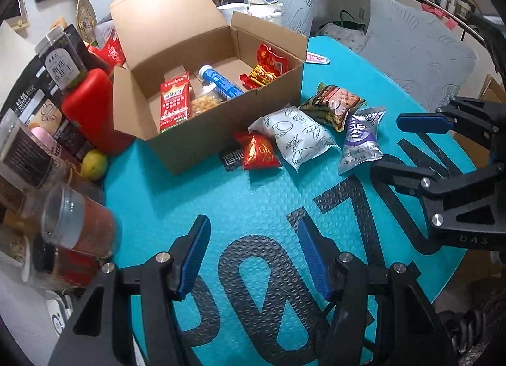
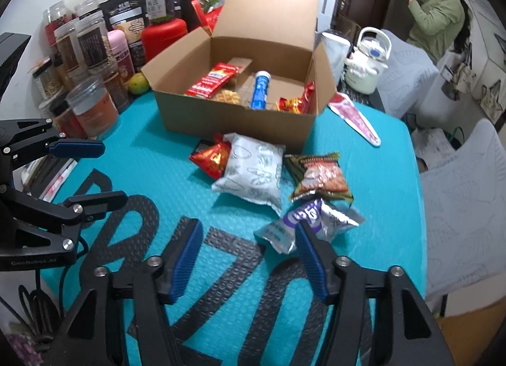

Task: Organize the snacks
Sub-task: 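Withdraw both tools from the box back over the remaining snacks, then grasp the red candy packet with the left tool while the right tool grasps the purple-silver wrapper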

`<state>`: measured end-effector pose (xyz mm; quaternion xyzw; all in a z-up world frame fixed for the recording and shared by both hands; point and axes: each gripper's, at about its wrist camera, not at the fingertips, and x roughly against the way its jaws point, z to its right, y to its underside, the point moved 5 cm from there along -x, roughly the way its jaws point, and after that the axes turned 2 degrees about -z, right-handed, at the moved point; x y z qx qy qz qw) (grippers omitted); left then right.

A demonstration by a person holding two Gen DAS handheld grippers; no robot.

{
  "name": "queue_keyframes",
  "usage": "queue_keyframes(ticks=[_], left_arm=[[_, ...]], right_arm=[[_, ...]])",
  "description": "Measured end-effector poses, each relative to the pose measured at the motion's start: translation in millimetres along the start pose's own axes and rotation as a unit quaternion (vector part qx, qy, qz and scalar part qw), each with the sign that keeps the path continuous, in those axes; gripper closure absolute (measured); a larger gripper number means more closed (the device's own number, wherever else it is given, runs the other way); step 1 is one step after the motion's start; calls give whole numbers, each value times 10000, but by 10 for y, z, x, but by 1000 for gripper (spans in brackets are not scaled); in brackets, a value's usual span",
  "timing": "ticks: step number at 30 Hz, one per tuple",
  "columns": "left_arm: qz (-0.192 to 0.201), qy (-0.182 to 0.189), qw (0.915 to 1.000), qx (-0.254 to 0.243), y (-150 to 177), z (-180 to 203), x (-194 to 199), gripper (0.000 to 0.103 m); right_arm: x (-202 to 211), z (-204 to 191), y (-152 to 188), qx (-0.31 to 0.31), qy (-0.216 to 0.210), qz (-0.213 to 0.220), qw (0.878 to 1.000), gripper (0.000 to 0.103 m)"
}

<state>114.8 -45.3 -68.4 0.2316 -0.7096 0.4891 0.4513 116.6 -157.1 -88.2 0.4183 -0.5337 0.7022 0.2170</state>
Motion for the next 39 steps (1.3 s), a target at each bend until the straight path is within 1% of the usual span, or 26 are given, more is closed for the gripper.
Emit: queue_keyframes(ticks=[3,7,12,14,15,16,22,27,30,34,39], left_arm=[[-16,56,10000,45,-18,4,-89,46],[-138,115,9998,63,-94,24,-252,46],[-188,44,9998,13,-264,28,-397,46],[-163,-33,9999,-30,-334,18,-435,46],[-146,-86,9998,-72,-374,14,-456,46],[-127,-135,9998,-104,-410,6,-476,46],[-203,-210,9994,-193,-594,-38,-681,46],[-353,-204,9987,-291,-710,-42,-904,46],[-475,-128,9982,-348,-756,-27,-1040,46],[-618,-25,9972,-408,-790,10,-1186,46],[-783,-37,9955,-532,-827,22,-1357,46]], right_arm=[[-50,49,43,-3,50,-14,10000,40],[-132,137,63,0,107,-95,9999,40],[-259,292,40,-39,153,-324,9993,40],[-290,365,12,-86,182,-373,9991,38],[-301,399,-8,-116,188,-380,9990,34],[-311,430,-26,-147,195,-380,9990,33],[-461,573,-120,-277,259,-566,9977,30],[-621,650,-124,-370,262,-782,9959,30],[-698,701,-116,-465,230,-892,9947,30],[-783,775,-113,-590,212,-1032,9927,26],[-886,846,-136,-647,288,-1133,9910,24]])
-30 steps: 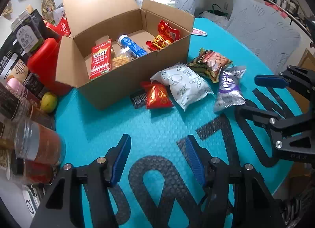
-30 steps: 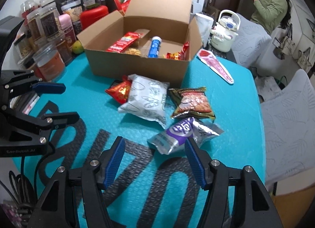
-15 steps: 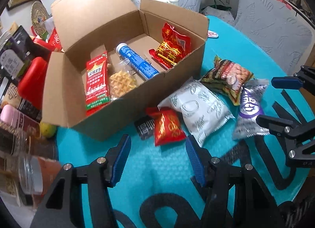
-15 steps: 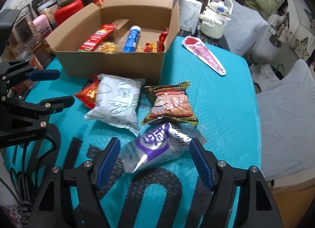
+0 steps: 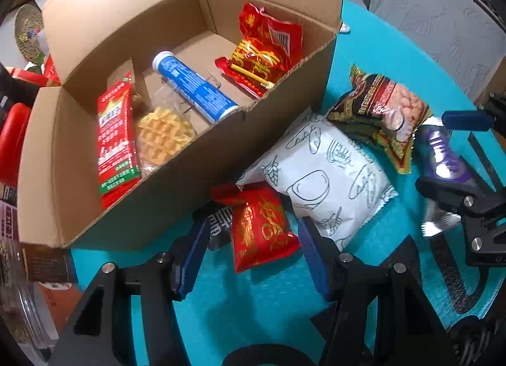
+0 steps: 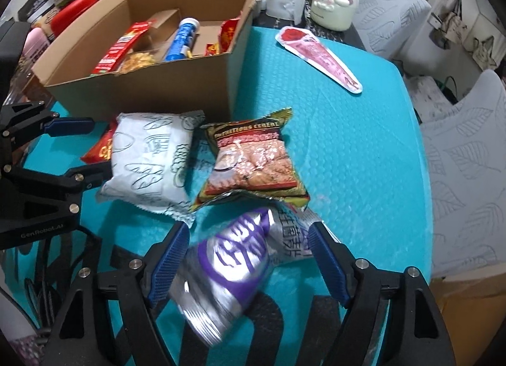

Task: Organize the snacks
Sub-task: 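Grasp the red candy packet with the left tool while the right tool grasps the purple-silver wrapper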

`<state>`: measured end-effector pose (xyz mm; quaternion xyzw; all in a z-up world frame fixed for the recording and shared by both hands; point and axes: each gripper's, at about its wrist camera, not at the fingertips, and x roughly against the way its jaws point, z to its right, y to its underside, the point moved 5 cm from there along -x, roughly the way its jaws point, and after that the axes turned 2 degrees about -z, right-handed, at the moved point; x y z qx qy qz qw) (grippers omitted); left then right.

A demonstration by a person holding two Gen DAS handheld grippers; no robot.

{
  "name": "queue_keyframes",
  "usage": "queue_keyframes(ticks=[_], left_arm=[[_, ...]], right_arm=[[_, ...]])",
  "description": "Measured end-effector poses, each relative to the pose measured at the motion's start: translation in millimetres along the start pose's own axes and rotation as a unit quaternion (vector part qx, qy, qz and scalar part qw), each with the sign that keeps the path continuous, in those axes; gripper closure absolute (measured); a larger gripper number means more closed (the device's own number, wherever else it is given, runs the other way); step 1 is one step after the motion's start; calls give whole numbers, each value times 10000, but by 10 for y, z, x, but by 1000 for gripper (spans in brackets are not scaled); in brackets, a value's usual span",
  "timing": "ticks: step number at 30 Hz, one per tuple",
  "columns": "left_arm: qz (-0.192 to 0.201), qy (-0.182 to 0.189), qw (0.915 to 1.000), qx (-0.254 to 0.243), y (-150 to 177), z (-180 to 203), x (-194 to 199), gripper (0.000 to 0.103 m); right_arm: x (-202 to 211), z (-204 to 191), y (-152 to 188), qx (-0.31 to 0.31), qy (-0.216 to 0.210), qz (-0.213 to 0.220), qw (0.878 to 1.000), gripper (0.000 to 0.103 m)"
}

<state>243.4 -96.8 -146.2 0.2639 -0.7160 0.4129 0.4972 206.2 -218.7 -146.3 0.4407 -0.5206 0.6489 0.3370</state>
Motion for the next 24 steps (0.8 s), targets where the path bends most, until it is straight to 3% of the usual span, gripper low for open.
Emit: queue_keyframes(ticks=[6,15,17,18,19,22,24], left_arm=[[-228,79,9997,-34,-35,6,-224,46],[-11,118,9998,-159,-159,40,-271,46],[19,151,9996,-217,-151,85,-248,50],[10,264,9994,-243,-165,115,-231,61],[-23,370,9990,-235,-146,124,-211,65],[-3,368,9987,-351,-115,192,-187,67],[3,375,9984,-426,-45,246,-166,68]], right_arm=[[-158,69,-4,1,128,-124,9998,22],[-215,91,27,136,27,-150,9998,23],[-199,78,45,241,74,-131,9996,32],[-193,72,54,283,103,-130,9995,40],[-186,68,58,312,126,-122,9994,50],[-157,56,88,335,-45,-123,9994,65],[-139,27,108,388,-106,-106,9991,68]])
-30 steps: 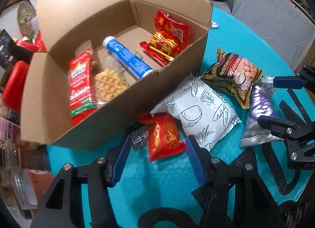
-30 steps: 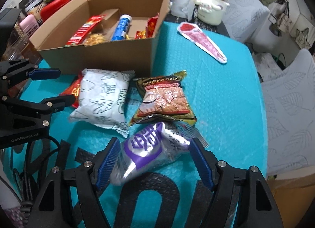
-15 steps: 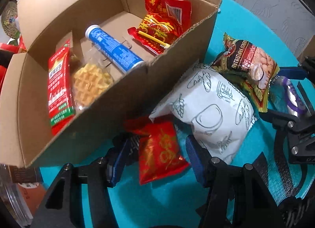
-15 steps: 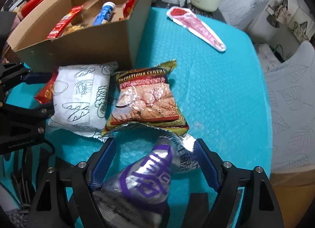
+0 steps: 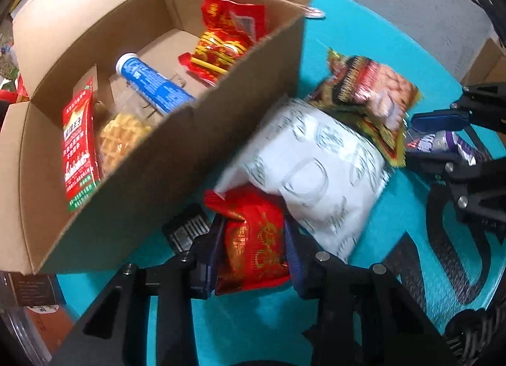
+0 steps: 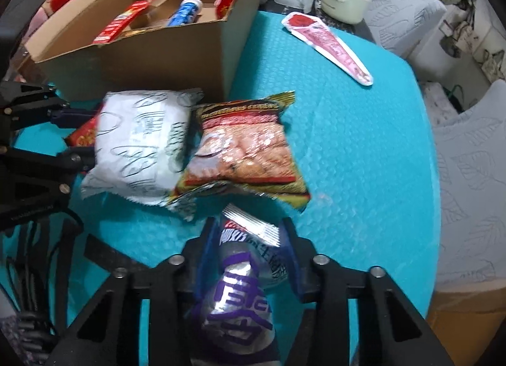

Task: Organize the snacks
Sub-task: 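Grasp the red candy packet with the left tool while the right tool grasps the purple-silver wrapper, then lift the red packet and purple-silver wrapper and carry them toward the box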

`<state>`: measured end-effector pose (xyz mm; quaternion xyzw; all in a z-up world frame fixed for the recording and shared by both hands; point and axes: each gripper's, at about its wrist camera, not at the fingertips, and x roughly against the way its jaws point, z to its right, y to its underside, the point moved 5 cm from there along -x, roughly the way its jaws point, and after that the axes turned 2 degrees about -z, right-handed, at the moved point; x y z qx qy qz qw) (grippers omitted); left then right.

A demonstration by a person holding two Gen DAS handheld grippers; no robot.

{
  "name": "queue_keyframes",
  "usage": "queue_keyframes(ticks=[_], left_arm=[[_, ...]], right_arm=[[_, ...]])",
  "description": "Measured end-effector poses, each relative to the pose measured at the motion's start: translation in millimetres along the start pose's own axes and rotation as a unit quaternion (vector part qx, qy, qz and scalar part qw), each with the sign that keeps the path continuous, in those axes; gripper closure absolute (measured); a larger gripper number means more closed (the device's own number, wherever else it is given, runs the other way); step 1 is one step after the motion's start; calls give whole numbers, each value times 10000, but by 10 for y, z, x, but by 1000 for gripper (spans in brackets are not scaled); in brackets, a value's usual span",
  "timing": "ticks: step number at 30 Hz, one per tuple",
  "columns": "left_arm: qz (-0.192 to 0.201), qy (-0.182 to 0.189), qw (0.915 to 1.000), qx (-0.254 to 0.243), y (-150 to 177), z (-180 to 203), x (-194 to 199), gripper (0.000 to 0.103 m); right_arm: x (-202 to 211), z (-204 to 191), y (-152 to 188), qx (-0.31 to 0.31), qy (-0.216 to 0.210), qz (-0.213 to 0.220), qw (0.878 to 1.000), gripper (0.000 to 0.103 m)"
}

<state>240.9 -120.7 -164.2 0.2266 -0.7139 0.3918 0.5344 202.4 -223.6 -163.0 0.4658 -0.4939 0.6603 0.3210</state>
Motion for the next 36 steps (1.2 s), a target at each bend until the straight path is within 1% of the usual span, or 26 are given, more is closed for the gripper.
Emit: queue_keyframes(ticks=[7,18,23,24,26,27,28,32,36], left_arm=[[23,119,9998,-124,236,143,121,68],[5,333,9993,-157,657,373,292,68],[44,439,9989,-145,772,467,367,68],[58,442,9989,-145,790,481,379,68],[43,438,9989,-138,824,501,385,68],[23,437,9990,-134,859,526,397,68],[-9,434,9990,-120,910,552,409,68],[-47,392,9991,-123,908,569,356,68],[-36,286,9994,-214,772,580,273,68]], right_arm=[[142,-167,172,168,-102,112,9997,77],[301,-323,509,148,-281,157,9994,78],[393,-333,606,36,-359,221,9991,77],[412,-339,613,45,-314,250,9992,76],[463,-351,635,92,-217,330,9992,59],[482,-353,648,103,-187,354,9991,43],[496,-350,655,106,-150,371,9991,36],[482,-318,705,0,-144,242,9996,36],[479,-323,759,-137,-283,126,9994,36]])
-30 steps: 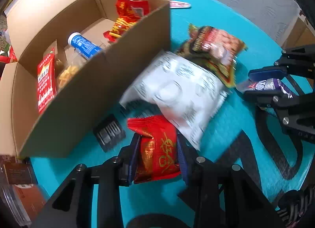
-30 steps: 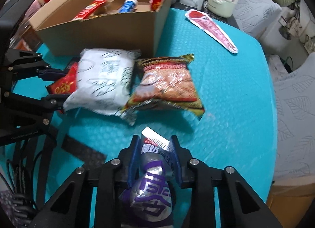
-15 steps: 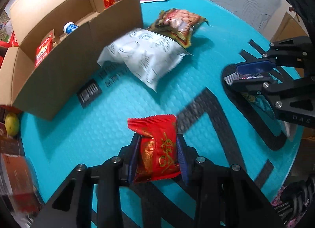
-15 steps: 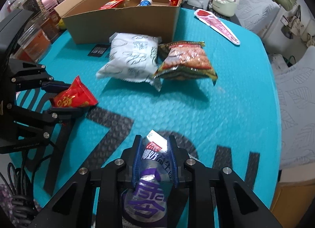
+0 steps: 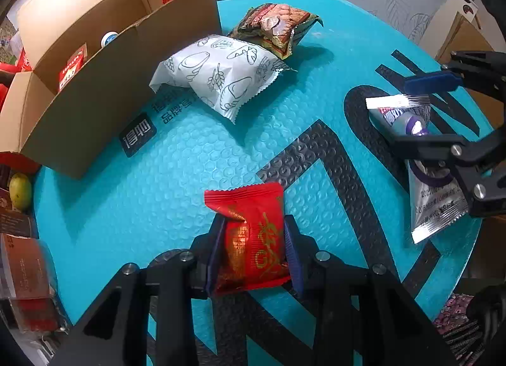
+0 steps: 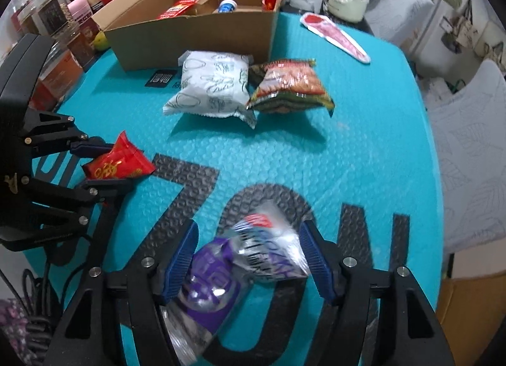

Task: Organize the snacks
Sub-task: 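Lift the red packet and purple-silver wrapper and carry them toward the box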

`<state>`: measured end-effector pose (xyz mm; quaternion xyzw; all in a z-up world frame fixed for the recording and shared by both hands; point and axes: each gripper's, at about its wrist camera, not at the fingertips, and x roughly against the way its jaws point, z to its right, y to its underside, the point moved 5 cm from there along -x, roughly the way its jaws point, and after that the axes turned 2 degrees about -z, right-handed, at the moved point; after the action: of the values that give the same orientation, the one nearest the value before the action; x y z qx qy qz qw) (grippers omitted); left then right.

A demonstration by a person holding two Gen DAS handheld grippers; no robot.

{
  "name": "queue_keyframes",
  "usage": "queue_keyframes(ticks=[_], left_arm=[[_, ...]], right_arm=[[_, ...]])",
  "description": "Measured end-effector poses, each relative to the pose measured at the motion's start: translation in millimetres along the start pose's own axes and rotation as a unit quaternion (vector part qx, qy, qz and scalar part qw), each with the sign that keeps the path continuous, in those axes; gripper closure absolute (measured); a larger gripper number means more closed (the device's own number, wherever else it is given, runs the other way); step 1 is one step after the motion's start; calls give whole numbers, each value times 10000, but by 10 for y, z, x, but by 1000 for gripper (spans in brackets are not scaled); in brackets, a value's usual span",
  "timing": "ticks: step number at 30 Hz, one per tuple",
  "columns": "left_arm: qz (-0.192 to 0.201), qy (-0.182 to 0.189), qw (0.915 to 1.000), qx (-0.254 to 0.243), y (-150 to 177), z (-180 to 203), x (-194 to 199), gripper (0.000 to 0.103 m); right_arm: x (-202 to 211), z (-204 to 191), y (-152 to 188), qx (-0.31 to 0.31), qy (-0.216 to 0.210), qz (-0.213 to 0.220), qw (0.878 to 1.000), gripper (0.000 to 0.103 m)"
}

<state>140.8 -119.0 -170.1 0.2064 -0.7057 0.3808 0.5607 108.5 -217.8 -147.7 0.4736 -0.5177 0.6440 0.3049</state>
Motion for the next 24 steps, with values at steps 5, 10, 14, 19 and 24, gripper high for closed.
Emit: queue_keyframes(ticks=[5,10,14,19,24], left_arm=[[-22,6,10000,-22,-11,105,-8,68],[-3,4,10000,-72,6,119,0,68],[-17,56,9999,-93,50,98,-10,68],[27,55,9999,-90,111,95,-37,68],[57,17,9999,-87,160,90,-51,68]], right_arm=[[71,-45,51,-39,9,19,10000,36],[26,-69,134,-72,174,-31,9998,35],[-22,-67,178,-65,298,-75,9995,35],[-129,-90,292,-97,315,-344,9989,35],[-189,-85,378,-23,371,-313,9988,56]])
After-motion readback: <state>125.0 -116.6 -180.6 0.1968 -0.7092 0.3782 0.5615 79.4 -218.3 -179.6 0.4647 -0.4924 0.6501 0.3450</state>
